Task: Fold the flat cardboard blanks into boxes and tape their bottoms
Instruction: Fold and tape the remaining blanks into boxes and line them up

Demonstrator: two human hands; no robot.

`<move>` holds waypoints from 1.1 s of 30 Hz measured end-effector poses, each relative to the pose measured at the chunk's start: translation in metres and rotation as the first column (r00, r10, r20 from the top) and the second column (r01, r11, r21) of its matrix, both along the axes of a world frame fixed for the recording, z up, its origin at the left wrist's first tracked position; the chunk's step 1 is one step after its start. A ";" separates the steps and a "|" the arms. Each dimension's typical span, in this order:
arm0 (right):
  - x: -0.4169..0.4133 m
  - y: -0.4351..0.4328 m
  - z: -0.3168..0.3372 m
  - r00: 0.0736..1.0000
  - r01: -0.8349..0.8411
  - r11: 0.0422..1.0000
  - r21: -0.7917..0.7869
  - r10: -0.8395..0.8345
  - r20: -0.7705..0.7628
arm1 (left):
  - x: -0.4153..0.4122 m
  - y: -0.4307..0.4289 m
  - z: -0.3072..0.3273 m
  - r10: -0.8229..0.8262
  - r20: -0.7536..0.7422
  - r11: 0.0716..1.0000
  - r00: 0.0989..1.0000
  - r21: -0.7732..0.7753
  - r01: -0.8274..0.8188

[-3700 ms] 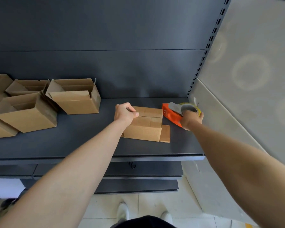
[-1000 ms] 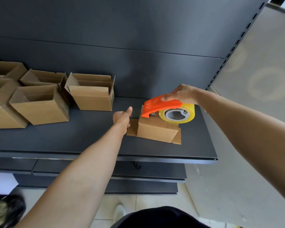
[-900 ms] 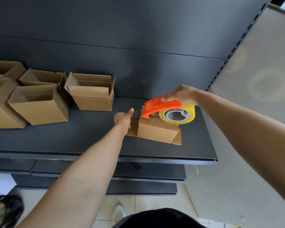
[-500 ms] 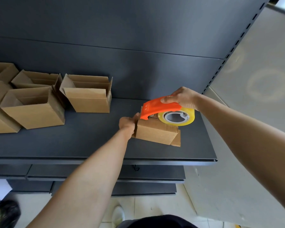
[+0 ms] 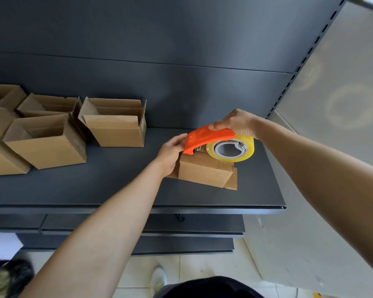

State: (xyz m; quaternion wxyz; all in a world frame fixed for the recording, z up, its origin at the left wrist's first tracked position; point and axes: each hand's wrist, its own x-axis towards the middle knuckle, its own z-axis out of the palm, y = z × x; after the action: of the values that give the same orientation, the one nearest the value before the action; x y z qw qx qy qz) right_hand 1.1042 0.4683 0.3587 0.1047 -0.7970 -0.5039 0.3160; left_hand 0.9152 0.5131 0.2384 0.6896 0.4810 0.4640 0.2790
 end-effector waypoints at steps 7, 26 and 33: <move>0.003 -0.002 0.004 0.999 -0.035 0.999 -0.039 0.035 -0.004 | 0.005 0.004 0.003 -0.069 -0.086 0.995 0.994 0.065 0.075; 0.100 -0.084 0.009 0.992 0.096 0.995 -0.003 -0.096 -0.087 | 0.015 -0.008 0.015 -0.030 -0.287 0.943 0.957 0.308 0.122; 0.134 -0.122 0.009 0.982 0.137 0.990 0.017 -0.133 -0.138 | 0.036 -0.019 0.019 -0.021 -0.332 0.935 0.943 0.327 0.136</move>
State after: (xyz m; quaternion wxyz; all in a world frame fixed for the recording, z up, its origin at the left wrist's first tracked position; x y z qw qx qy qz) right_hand 1.2386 0.3461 0.3678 0.1706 -0.8045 -0.4446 0.3550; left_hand 0.9512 0.4945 0.2571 0.5199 0.6519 0.4946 0.2451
